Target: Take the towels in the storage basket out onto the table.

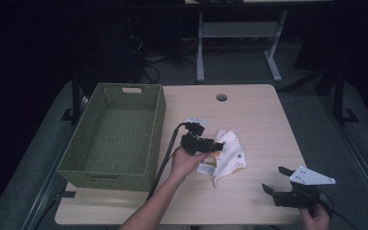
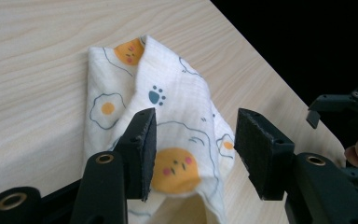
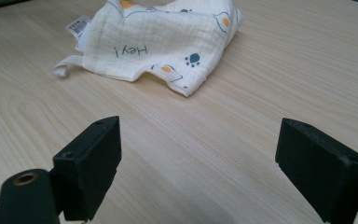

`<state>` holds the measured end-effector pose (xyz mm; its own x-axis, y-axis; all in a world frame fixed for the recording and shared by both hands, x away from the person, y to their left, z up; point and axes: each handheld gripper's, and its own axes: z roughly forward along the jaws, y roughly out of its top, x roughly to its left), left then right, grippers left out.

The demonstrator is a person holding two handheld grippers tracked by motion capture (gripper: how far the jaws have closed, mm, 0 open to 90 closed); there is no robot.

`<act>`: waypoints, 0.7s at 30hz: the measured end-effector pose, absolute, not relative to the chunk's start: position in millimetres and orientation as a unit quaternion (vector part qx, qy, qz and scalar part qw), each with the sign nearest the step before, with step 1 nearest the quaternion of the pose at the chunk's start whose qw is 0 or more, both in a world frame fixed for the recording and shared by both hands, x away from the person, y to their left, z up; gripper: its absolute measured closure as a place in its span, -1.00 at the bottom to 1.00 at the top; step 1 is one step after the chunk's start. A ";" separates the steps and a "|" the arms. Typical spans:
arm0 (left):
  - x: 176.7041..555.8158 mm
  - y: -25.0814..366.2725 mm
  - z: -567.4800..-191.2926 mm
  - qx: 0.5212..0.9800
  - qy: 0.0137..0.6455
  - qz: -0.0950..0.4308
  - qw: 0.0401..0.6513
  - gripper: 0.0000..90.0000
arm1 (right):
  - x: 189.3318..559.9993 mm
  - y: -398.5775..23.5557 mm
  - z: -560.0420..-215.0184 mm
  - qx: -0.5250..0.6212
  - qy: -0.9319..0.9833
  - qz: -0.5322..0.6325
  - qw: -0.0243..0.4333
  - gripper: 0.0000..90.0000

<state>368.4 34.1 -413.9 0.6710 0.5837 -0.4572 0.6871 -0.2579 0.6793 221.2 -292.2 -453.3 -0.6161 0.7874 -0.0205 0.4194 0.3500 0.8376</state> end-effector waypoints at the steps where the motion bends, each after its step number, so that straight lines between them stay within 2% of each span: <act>1: 365.6 35.7 -413.1 0.790 0.401 -0.054 0.461 0.06 | 221.4 -292.4 -453.3 0.380 0.793 0.423 0.218 -0.69; 9: 347.2 47.9 -407.4 0.790 0.390 -0.035 0.472 0.01 | 222.7 -292.8 -453.6 0.382 0.793 0.423 0.217 -0.69; 21: 323.6 66.3 -407.7 0.786 0.379 -0.037 0.488 -0.06 | 222.9 -291.5 -454.2 0.381 0.795 0.420 0.215 -0.69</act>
<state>323.6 66.3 -407.7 0.7106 0.5593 -0.4270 0.6306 -0.2368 0.7391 222.9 -291.5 -454.2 -0.6179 0.7859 -0.0222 0.4250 0.3576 0.8316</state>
